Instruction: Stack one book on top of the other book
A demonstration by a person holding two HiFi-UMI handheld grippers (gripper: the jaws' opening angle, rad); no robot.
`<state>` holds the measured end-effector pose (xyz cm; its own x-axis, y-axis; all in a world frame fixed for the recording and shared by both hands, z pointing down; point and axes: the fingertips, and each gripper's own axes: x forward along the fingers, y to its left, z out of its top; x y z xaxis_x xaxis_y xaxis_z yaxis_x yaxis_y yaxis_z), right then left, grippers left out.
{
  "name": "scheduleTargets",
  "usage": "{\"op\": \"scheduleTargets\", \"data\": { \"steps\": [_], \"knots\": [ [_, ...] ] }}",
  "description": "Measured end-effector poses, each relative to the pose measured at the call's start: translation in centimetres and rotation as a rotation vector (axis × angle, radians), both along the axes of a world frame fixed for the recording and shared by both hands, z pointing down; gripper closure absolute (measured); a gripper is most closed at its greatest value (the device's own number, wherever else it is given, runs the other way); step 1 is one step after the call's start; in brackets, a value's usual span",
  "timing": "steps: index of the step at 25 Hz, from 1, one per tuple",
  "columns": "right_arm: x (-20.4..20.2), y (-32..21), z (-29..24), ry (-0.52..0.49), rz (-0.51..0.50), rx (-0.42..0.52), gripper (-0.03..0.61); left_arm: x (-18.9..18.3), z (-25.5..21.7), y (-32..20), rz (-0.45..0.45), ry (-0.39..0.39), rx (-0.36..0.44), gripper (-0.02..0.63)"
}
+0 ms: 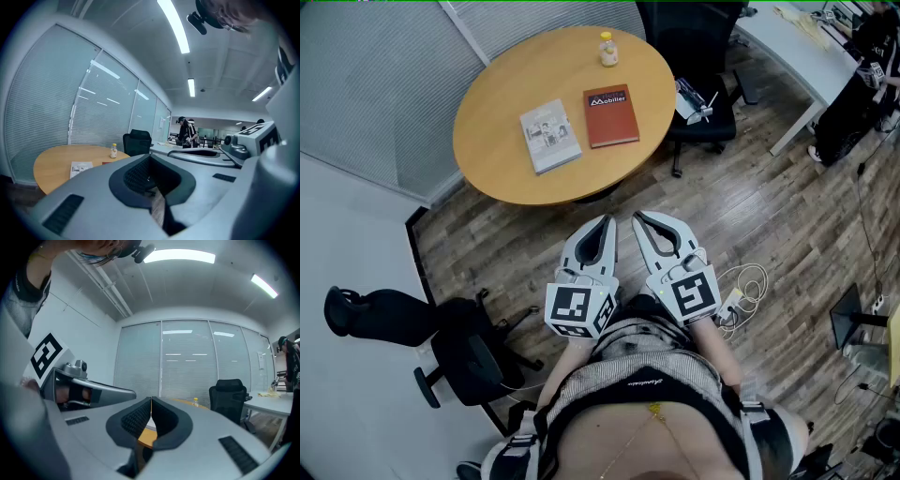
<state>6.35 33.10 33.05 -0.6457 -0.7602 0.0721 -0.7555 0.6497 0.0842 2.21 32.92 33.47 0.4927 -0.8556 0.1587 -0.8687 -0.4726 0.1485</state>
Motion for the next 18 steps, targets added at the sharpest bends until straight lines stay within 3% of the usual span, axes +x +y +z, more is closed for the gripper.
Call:
{"op": "scheduleTargets", "data": {
  "steps": [12,18],
  "knots": [
    [1.2,0.2,0.5,-0.017,-0.047,-0.021,0.553,1.4,0.5,0.1,-0.011,0.006,-0.019,0.592],
    [1.4,-1.1,0.4,-0.042,-0.023,-0.027,0.553,1.3,0.8,-1.0,-0.004,0.017,-0.023,0.593]
  ]
}}
